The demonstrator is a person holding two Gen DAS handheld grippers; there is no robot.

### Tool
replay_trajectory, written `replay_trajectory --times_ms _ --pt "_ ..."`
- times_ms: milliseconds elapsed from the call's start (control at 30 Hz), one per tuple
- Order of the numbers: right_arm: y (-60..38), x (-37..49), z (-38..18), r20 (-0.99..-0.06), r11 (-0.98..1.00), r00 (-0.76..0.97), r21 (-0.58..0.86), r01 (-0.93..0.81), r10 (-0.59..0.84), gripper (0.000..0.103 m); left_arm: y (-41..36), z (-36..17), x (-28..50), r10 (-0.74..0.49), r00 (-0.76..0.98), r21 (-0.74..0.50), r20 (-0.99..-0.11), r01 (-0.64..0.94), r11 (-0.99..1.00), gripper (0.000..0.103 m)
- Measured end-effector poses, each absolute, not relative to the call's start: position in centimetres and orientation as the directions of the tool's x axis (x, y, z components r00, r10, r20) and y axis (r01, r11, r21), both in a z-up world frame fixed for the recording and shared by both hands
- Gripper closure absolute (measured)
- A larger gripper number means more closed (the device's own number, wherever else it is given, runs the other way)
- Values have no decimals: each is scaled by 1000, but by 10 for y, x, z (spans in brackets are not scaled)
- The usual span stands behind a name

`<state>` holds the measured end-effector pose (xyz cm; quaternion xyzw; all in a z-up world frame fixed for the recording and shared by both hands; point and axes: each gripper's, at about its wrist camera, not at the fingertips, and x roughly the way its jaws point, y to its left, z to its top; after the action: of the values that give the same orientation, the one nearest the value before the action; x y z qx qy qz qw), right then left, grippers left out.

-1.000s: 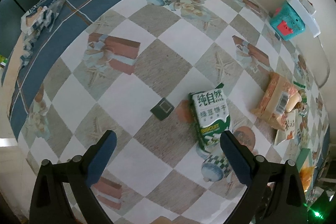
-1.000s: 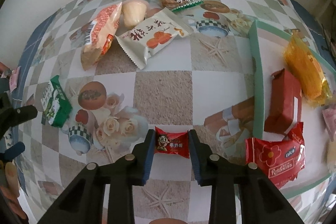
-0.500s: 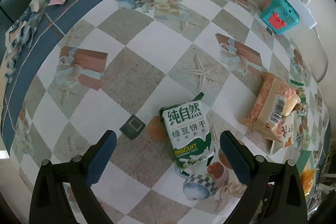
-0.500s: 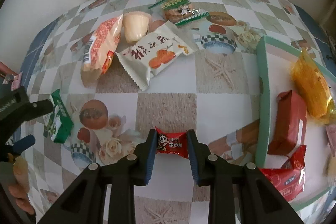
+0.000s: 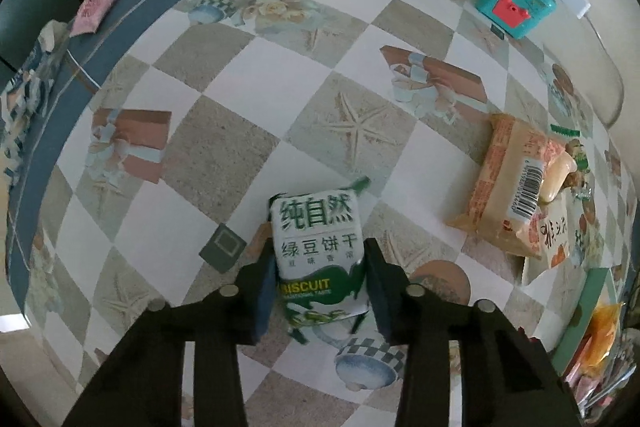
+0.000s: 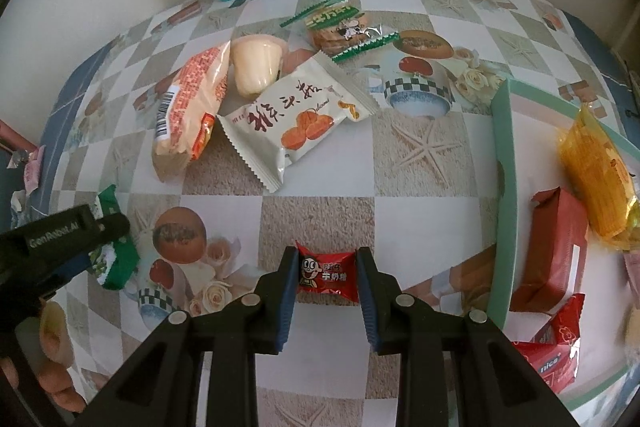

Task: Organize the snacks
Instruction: 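Close left tool on the green biscuit box while right tool grasps the red candy, then carry the green box and red candy over the white tray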

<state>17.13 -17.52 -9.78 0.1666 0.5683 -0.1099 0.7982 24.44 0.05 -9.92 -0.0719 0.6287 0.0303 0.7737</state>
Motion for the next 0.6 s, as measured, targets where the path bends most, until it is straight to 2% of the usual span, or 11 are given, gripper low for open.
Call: replay_trajectory --times_ms 200,600 --pt "-174 153 -82 -936 918 351 153 366 16 73 2 -87 239 -50 219 -84 -974 -147 986 62" --pt "-182 108 -31 -902 914 433 172 367 -5 73 9 -14 190 -95 349 -143 -932 -114 983 62"
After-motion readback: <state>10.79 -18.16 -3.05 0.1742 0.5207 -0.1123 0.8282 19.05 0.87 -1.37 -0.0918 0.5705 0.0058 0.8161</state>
